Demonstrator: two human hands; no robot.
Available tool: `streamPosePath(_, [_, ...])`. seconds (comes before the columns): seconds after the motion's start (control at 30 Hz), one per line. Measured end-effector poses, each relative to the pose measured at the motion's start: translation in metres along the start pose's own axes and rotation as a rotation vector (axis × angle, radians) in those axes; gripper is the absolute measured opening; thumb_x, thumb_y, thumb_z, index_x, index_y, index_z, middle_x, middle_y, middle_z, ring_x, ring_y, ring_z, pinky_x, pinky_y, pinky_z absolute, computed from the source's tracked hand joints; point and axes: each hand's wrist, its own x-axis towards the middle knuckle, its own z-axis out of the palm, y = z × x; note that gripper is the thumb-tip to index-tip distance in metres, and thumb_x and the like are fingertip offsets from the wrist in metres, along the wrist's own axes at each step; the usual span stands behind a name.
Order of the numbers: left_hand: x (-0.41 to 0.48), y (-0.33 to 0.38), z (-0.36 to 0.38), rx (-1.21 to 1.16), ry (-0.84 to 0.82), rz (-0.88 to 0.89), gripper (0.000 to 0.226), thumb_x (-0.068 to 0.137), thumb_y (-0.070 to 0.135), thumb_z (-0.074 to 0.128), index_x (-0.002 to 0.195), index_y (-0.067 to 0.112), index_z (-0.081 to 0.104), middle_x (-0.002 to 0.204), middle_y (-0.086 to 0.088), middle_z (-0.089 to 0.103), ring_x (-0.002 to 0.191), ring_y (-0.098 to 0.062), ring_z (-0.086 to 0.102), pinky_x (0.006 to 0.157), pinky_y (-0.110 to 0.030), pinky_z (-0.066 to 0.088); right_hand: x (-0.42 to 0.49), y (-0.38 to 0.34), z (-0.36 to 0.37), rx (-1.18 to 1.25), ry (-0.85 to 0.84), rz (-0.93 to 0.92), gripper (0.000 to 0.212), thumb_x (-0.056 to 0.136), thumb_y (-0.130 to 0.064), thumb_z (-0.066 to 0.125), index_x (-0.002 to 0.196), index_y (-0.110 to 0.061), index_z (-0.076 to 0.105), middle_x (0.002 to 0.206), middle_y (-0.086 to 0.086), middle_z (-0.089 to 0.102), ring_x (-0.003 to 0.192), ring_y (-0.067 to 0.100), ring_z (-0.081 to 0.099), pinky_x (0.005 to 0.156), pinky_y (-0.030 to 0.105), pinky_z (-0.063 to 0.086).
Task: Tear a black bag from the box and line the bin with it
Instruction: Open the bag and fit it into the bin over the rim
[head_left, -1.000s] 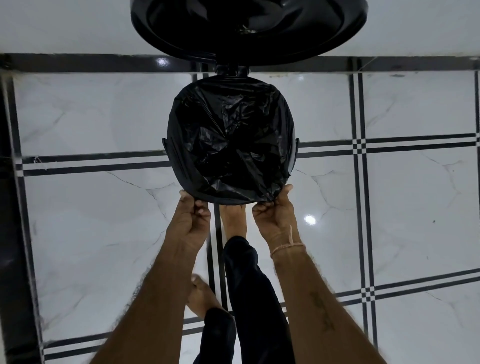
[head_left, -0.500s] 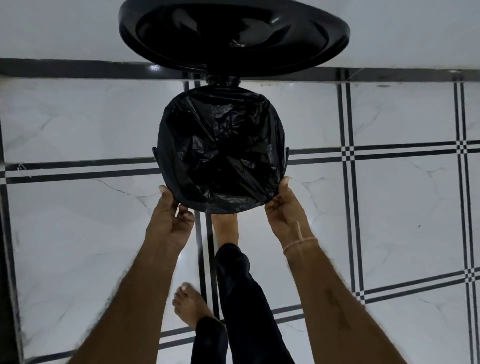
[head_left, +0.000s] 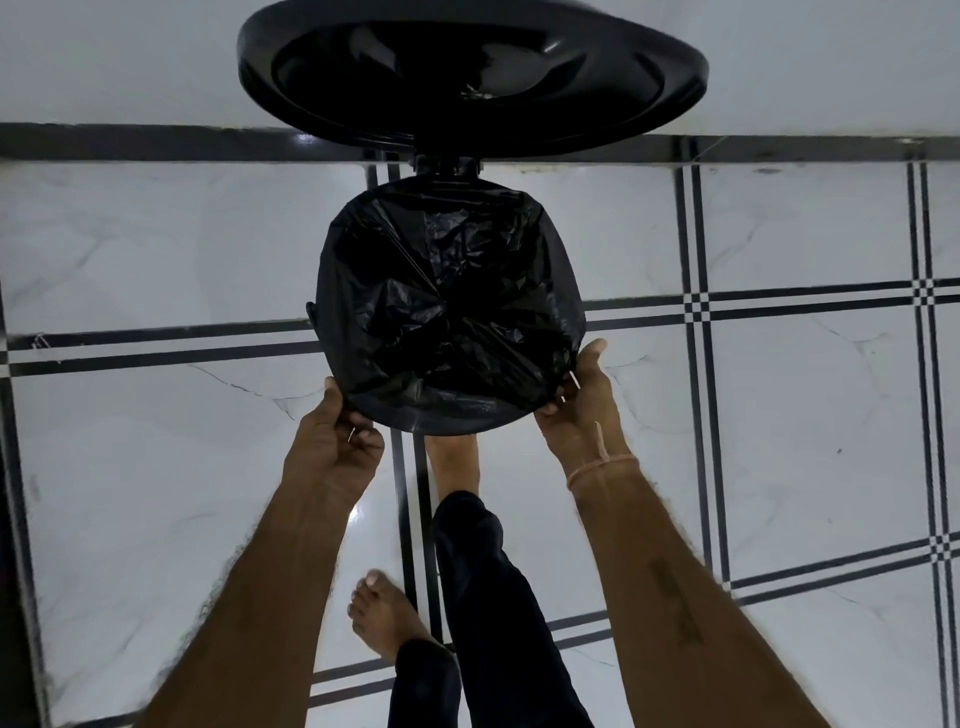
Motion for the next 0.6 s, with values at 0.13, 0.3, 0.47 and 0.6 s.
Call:
streamPosePath(0.13, [0.005, 0.003, 0.013, 0.068, 0.046, -0.014, 0.030, 0.103, 0.032, 0.059, 0.077, 0.017, 0.061, 0.049, 0.007, 0.058, 0.037, -0.003, 0.048, 0.037, -0.015, 0.038, 0.011, -0.015, 0.004, -0.101, 0.065, -0.036, 0.029, 0.098, -0.038, 0.067, 0.085, -0.013, 0.066, 0.062, -0.005, 0.056, 0.045, 0.007, 0.048, 0.041, 0.018, 0.041])
streamPosePath(0.3, [0.008, 0.003, 0.015, 0.027, 0.066, 0.056, 0.027, 0.100, 0.039, 0.063, 0.101, 0.012, 0.068, 0.091, -0.001, 0.074, 0.068, -0.011, 0.073, 0.054, -0.021, 0.058, 0.025, -0.016, 0.010, -0.098, 0.061, -0.120, 0.047, 0.094, -0.054, 0.067, 0.100, -0.007, 0.074, 0.094, 0.003, 0.070, 0.082, 0.018, 0.068, 0.087, 0.032, 0.059])
streamPosePath(0.47, [0.000, 0.003, 0.012, 0.002, -0.032, 0.096, 0.035, 0.096, 0.048, 0.063, 0.115, 0.019, 0.071, 0.109, 0.000, 0.077, 0.109, -0.023, 0.070, 0.086, -0.039, 0.059, 0.008, -0.020, 0.004, -0.159, -0.026, -0.073, 0.034, 0.094, -0.041, 0.072, 0.101, -0.008, 0.074, 0.092, 0.002, 0.072, 0.084, 0.017, 0.070, 0.092, 0.036, 0.059])
streamPosePath(0.6, [0.005, 0.010, 0.011, 0.045, -0.017, 0.070, 0.027, 0.099, 0.041, 0.062, 0.110, 0.019, 0.071, 0.096, 0.002, 0.080, 0.103, -0.019, 0.072, 0.076, -0.035, 0.059, 0.006, -0.029, 0.017, -0.197, 0.067, -0.010, 0.037, 0.095, -0.039, 0.072, 0.115, -0.007, 0.071, 0.111, 0.005, 0.073, 0.104, 0.025, 0.069, 0.101, 0.048, 0.057])
